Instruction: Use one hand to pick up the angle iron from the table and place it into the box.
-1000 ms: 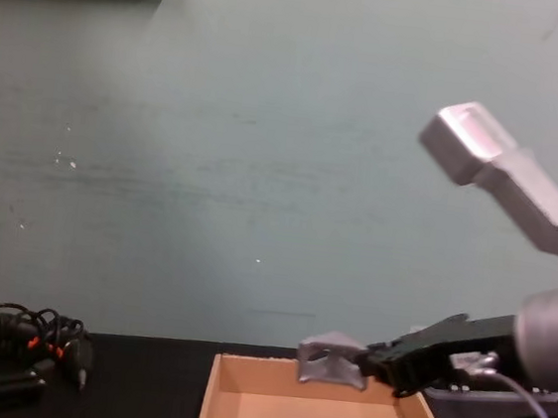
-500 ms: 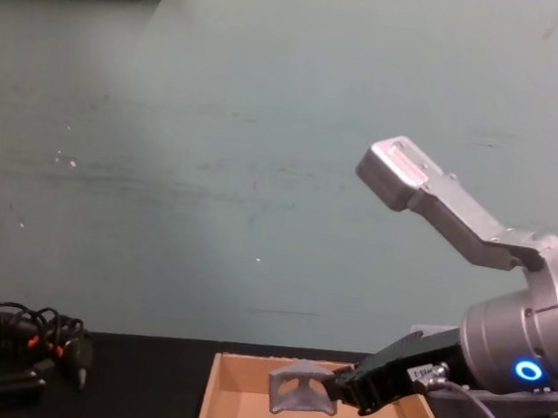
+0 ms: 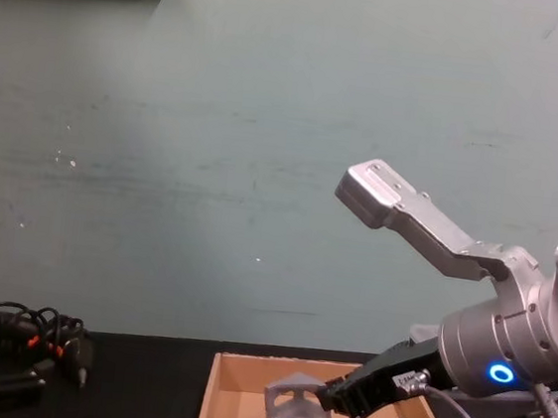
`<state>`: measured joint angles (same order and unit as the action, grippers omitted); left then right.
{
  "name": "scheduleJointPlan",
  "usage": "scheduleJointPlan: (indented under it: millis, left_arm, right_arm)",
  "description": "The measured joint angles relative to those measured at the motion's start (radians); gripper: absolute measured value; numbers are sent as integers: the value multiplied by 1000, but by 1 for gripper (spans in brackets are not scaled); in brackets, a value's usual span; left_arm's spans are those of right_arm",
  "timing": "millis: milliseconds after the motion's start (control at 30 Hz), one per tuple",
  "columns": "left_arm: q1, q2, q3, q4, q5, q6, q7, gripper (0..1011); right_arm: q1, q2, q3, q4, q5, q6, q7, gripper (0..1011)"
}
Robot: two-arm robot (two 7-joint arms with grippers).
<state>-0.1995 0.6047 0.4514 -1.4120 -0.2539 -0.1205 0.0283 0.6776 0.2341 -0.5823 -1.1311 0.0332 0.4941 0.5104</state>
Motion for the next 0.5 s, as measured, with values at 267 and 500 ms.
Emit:
scheduleJointPlan:
  millis: [267, 500]
  left_arm:
    - [0, 0, 0, 0, 0, 0, 0, 1000]
    - [0, 0, 0, 0, 0, 0, 0, 1000]
  right_arm:
    - [20, -14, 1, 50, -17, -7, 1, 57]
    - [23, -23, 6, 74, -27, -14, 0, 57]
